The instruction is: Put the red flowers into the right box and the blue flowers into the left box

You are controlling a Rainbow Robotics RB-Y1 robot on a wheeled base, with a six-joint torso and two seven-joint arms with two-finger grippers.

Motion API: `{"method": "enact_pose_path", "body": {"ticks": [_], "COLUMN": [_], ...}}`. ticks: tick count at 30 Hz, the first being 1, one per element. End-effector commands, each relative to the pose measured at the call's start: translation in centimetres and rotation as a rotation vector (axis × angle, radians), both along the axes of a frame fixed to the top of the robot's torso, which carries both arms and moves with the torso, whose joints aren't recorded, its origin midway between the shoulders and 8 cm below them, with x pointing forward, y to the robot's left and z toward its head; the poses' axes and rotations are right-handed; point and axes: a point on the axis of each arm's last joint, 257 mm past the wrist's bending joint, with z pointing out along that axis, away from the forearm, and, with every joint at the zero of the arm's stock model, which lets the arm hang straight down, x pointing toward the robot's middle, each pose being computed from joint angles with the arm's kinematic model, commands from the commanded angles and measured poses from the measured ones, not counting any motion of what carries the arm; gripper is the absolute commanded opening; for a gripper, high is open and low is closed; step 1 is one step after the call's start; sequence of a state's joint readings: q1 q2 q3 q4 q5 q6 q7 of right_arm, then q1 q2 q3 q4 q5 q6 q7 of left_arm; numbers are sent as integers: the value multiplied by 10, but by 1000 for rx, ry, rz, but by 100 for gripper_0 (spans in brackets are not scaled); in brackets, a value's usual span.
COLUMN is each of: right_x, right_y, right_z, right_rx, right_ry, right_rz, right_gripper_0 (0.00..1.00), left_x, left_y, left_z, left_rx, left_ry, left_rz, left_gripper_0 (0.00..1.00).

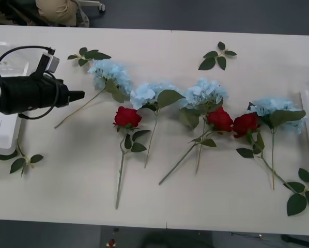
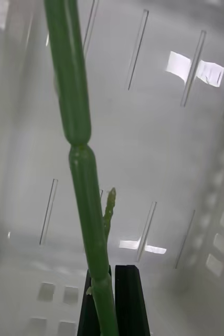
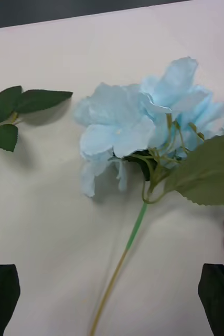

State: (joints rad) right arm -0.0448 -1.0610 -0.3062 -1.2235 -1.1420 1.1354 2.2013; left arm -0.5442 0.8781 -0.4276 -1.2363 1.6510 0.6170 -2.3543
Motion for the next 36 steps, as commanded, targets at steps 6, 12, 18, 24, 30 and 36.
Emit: {"method": "enact_pose_path", "body": {"ticks": [6, 12, 18, 24, 30, 36], "right_x": [4, 2, 1, -3, 5, 26], "right_y": [-30, -39, -41, -16, 25, 76], "right_z": [13, 13, 12, 6, 16, 16], "right_rx": [28, -2, -19, 86, 204, 229], "right_ry": [-46, -44, -37, -3, 41, 55], "right_rz": [-121, -127, -120, -110, -109, -125], "right_gripper_0": [0, 50, 72, 72, 72, 71], "left_x": [40, 35, 25, 30, 34, 34], "left_y": [-55, -62, -49, -46, -59, -66], "left_z": [3, -23, -40, -43, -50, -59], "left_rx": [112, 242, 381, 461, 495, 491], "left_ry": [-78, -10, 45, 28, 9, 18], "left_rz": [-57, -123, -172, -178, -182, -177], "left_gripper_0": [100, 100, 100, 100, 100, 100]}}
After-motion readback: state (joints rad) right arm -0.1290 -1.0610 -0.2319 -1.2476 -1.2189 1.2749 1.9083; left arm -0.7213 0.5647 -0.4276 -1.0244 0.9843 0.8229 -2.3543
